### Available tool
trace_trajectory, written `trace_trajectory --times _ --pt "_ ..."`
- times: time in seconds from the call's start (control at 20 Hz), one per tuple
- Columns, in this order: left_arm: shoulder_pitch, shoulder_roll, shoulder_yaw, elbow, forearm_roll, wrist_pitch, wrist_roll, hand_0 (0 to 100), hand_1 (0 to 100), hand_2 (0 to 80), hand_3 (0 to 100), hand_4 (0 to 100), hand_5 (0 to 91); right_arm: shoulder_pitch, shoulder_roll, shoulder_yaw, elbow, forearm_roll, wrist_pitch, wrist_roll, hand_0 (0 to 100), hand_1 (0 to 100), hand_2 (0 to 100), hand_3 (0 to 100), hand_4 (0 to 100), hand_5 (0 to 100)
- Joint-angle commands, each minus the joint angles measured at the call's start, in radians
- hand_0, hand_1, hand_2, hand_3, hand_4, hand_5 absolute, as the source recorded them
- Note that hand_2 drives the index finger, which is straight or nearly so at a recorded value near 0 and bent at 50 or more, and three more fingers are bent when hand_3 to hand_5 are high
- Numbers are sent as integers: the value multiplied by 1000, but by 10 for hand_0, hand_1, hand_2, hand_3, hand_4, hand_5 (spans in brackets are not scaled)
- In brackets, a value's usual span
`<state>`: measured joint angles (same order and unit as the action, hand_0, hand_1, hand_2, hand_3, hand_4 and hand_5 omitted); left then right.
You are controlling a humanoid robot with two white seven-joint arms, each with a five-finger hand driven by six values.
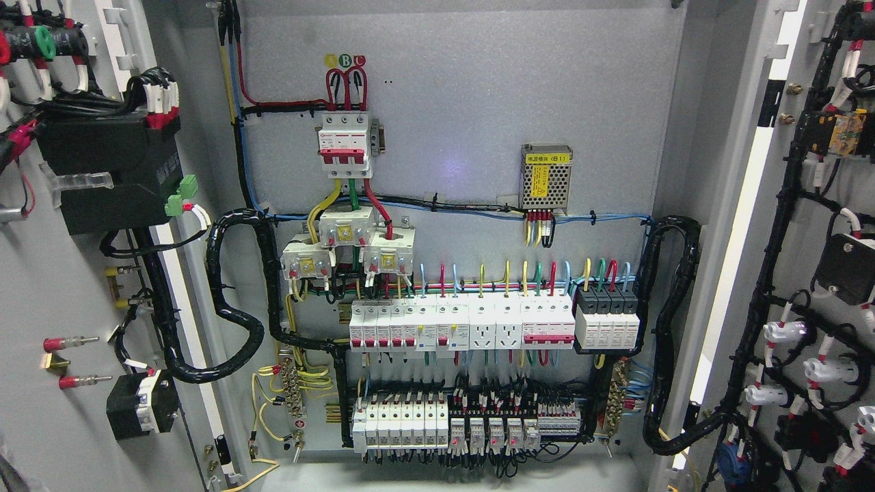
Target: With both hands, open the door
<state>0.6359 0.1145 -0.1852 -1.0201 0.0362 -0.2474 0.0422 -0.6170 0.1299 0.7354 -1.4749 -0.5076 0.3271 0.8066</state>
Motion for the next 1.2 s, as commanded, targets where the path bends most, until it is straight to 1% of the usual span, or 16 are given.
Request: trace_trajectory --times 0.0,0.1,0.25,0.3,0.35,0.45,0.5,0.55,0.6,0.65,0.7,0.75,0.85,1.0,1.1,1.15 --pt "133 149 -75 -533 -1 -26 1 0 0 0 0 0 0 16 -19 -121 24 -5 -3 0 191 0 0 0 0 0" --pt "142 180 -88 -606 1 -27 1 0 0 0 0 0 0 26 -59 -172 22 -6 -5 0 191 0 0 0 0 0" --pt "137 195 -88 -692 -1 -29 1 0 0 0 0 0 0 45 -117 -180 7 -8 -5 0 191 0 0 0 0 0" --pt "137 197 -88 -716 1 -30 1 0 0 0 0 0 0 57 -143 -186 -19 -6 -7 0 191 0 0 0 0 0" --pt "134 201 -89 -742 1 -30 1 0 0 0 0 0 0 71 -165 -207 -40 -3 -7 -1 191 0 0 0 0 0" --pt "127 214 -91 -788 1 -30 1 0 0 0 0 0 0 100 -183 -247 -76 3 -10 -4 191 0 0 0 0 0" --pt "120 214 -97 -811 1 -30 1 0 0 0 0 0 0 120 -194 -266 -111 4 -20 -23 191 0 0 0 0 0" --pt "111 214 -103 -834 1 -30 1 0 0 0 0 0 0 158 -223 -283 -143 3 -31 -62 192 0 0 0 0 0" --pt "99 214 -106 -854 1 -30 1 0 0 0 0 0 0 196 -255 -292 -175 1 -43 -111 192 0 0 0 0 0" --pt "91 214 -106 -873 1 -30 1 0 0 0 0 0 0 227 -274 -301 -205 -2 -60 -165 192 0 0 0 0 0" --pt "79 214 -106 -886 -1 -30 1 0 0 0 0 0 0 253 -280 -304 -229 -6 -75 -208 192 0 0 0 0 0" --pt "68 214 -106 -899 1 -30 1 0 0 0 0 0 0 272 -280 -306 -248 -6 -89 -237 192 0 0 0 0 0" --pt "54 212 -106 -928 1 -30 1 0 0 0 0 0 0 301 -285 -318 -301 -6 -112 -263 191 0 0 0 0 0" --pt "41 214 -106 -975 1 -32 1 0 0 0 0 0 0 370 -299 -375 -363 -6 -151 -279 191 0 0 0 0 0" --pt "33 214 -109 -992 1 -47 -1 0 0 0 0 0 0 416 -302 -401 -392 -8 -203 -299 191 0 0 0 0 0" --pt "30 215 -114 -994 1 -56 -1 0 0 0 0 0 0 437 -308 -402 -398 -8 -241 -308 191 0 0 0 0 0"
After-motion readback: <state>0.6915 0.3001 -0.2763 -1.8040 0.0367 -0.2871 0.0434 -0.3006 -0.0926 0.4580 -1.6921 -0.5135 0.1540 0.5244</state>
